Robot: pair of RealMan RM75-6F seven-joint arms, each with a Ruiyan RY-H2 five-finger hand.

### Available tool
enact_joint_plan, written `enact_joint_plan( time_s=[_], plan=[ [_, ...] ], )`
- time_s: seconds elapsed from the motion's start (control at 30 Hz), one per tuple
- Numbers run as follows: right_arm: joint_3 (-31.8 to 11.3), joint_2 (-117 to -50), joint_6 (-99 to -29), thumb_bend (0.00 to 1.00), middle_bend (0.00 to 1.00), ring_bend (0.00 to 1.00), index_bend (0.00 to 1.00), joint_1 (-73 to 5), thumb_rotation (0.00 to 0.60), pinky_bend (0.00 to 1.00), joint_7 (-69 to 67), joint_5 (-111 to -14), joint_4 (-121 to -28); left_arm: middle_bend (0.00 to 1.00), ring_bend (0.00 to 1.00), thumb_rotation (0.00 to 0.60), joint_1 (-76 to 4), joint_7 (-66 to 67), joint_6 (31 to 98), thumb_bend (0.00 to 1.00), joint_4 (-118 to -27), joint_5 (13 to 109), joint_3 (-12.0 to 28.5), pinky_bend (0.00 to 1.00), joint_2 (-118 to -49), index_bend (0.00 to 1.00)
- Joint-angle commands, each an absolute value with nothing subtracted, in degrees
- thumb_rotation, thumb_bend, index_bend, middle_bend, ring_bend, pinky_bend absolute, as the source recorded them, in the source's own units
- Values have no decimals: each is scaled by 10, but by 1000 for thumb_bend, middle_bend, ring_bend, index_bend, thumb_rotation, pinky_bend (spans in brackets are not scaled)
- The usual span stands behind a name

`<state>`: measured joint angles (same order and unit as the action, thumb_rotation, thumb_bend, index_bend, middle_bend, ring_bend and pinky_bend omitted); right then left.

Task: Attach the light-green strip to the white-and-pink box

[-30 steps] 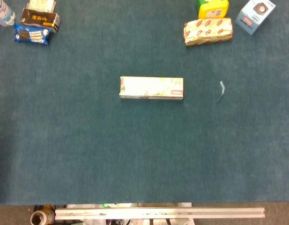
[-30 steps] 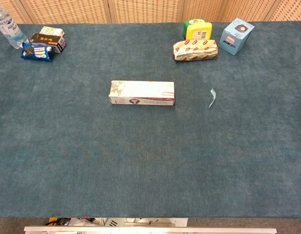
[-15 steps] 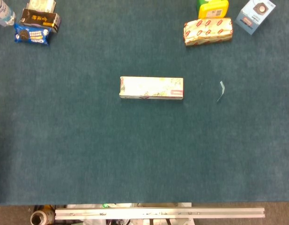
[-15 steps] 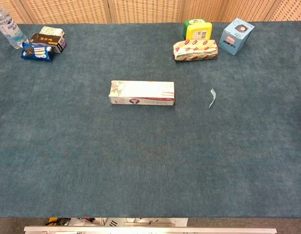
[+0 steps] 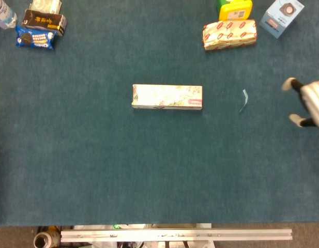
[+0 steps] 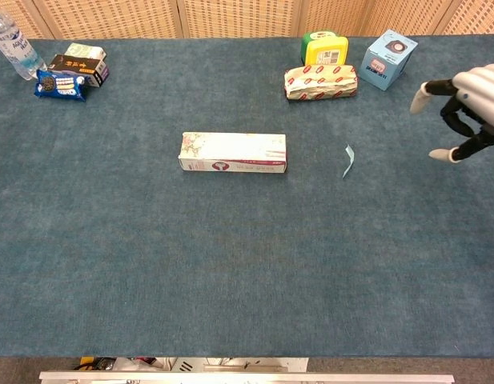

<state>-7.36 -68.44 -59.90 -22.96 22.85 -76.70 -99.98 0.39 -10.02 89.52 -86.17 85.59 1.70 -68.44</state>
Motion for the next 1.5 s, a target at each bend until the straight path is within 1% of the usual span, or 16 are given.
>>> enact_joint_plan(
  time_s=[0.03, 0.1, 0.33, 0.6, 0.83, 1.2, 1.5],
  plan=[
    [-77, -718, -565, 136, 892, 1000, 400, -263, 600, 1000, 264, -745, -974, 317, 333, 600, 6, -103, 896, 291, -859, 855, 17, 319, -684, 74],
    [-75, -733, -554, 155, 893, 1000, 403, -275, 600, 1000, 278, -739, -960, 316, 333, 600, 7, -104, 896, 291, -858, 855, 16, 319, -684, 74],
    [-67, -782, -528, 164, 893, 1000, 405, -309, 600, 1000, 307, -725, -916, 316, 333, 600, 9, -107, 897, 291, -856, 855, 15, 319, -684, 74],
    [-53, -820, -508, 223, 899, 1000, 453, -332, 600, 1000, 321, -709, -870, 316, 333, 600, 9, -107, 892, 292, -854, 855, 15, 319, -686, 74],
    [-46, -856, -494, 273, 899, 1000, 458, -348, 600, 1000, 324, -695, -828, 317, 333, 600, 10, -109, 891, 291, -850, 852, 15, 318, -688, 74],
    [-40, -882, -487, 334, 899, 1000, 485, -367, 600, 1000, 323, -689, -796, 316, 333, 600, 16, -117, 892, 291, -842, 846, 16, 319, -689, 74],
    [-32, -889, -486, 341, 900, 1000, 488, -372, 600, 1000, 325, -681, -786, 316, 333, 600, 18, -121, 891, 291, -837, 844, 16, 319, -691, 74]
  ],
)
